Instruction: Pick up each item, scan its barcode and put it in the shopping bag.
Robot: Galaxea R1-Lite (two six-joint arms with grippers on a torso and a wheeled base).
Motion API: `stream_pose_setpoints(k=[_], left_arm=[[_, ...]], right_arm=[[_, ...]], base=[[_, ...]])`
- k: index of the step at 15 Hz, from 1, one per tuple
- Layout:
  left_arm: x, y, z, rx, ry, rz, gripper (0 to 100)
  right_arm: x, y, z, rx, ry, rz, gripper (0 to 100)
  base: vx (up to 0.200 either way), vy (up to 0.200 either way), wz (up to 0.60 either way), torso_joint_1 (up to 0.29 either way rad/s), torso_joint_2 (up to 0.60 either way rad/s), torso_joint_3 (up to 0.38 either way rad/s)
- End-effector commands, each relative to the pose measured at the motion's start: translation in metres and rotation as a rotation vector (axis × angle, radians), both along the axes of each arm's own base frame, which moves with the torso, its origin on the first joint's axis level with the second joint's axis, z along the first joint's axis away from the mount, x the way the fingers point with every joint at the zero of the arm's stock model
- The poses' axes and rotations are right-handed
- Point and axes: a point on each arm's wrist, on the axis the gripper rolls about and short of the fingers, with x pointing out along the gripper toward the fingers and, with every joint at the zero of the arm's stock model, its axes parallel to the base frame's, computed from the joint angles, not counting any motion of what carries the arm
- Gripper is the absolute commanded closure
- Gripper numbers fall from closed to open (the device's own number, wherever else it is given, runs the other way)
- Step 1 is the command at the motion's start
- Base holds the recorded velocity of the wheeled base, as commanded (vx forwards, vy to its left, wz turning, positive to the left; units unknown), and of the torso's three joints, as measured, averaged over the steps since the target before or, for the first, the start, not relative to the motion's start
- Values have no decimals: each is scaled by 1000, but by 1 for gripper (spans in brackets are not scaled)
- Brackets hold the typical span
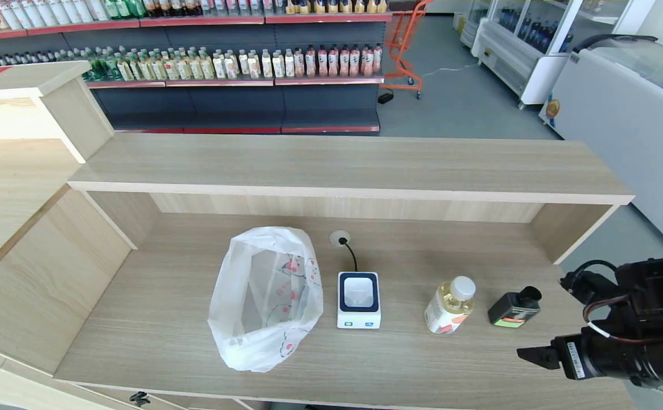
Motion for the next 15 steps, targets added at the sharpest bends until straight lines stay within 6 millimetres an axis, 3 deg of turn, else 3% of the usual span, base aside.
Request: stream_pose_setpoints(k=[1,3,7,15], left_arm=[[0,0,0,0,1,0,0],[0,0,0,0,1,0,0],[0,0,0,0,1,0,0],[0,0,0,0,1,0,0]], right_arm=[[19,10,-37,-4,82,39,0],[36,24,-47,3,5,93,0],[49,48,-65,15,-68,168,0],[77,78,-101,24,-297,212,0]], base=[[0,0,0,0,0,0],[0,0,0,0,0,0],[0,0,0,0,0,0],[0,0,0,0,0,0]])
